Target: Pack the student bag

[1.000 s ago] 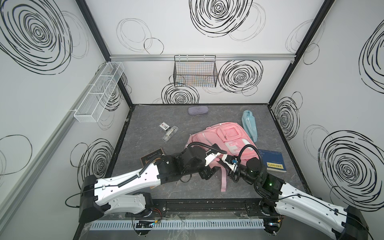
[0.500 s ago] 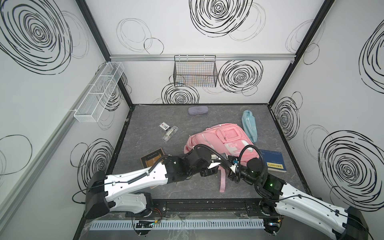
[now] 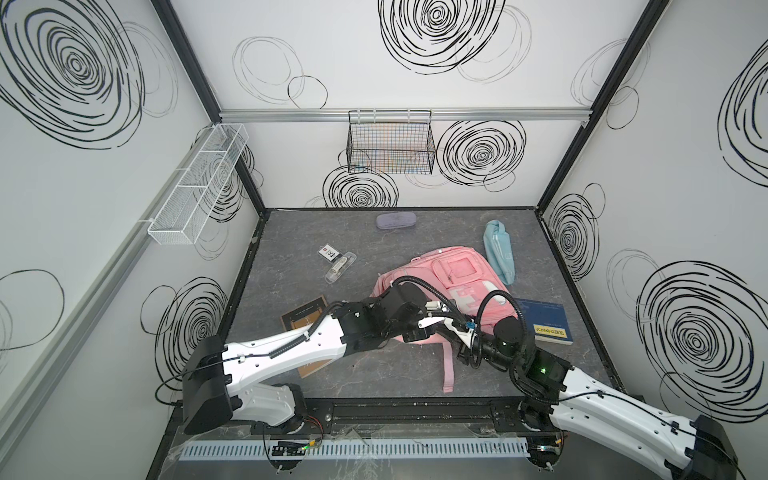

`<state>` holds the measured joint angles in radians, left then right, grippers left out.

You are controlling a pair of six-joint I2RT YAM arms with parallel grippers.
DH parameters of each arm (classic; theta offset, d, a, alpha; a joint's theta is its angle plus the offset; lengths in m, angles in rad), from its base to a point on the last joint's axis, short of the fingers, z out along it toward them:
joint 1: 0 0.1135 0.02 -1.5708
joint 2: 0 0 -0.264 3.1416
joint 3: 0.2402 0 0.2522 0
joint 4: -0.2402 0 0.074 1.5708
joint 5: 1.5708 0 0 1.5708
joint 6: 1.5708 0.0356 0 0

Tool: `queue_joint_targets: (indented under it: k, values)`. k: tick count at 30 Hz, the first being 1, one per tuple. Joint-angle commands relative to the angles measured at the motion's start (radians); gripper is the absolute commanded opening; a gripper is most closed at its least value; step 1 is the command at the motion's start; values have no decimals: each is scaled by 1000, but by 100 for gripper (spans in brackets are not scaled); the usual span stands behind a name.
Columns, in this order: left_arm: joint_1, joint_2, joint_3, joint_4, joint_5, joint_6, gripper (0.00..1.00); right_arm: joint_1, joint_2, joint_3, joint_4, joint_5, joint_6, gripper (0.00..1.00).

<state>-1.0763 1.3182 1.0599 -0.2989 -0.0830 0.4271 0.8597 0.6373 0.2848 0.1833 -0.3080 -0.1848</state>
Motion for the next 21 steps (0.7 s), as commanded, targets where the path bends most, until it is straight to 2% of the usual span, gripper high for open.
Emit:
queue_joint_targets:
  k: [1, 9, 17, 21]
  values:
    - [8, -29, -32, -60, 129, 39, 60, -20, -40, 31, 146, -37, 7, 0]
    - [0, -104, -76, -77, 69, 5, 61, -56, -42, 31, 153, -78, 36, 0]
    - [-163, -234, -287, 152, -257, -181, 65, -65, -35, 34, 167, -80, 47, 0]
    - [-190, -230, -314, 224, -377, -300, 65, -65, -33, 31, 171, -84, 53, 0]
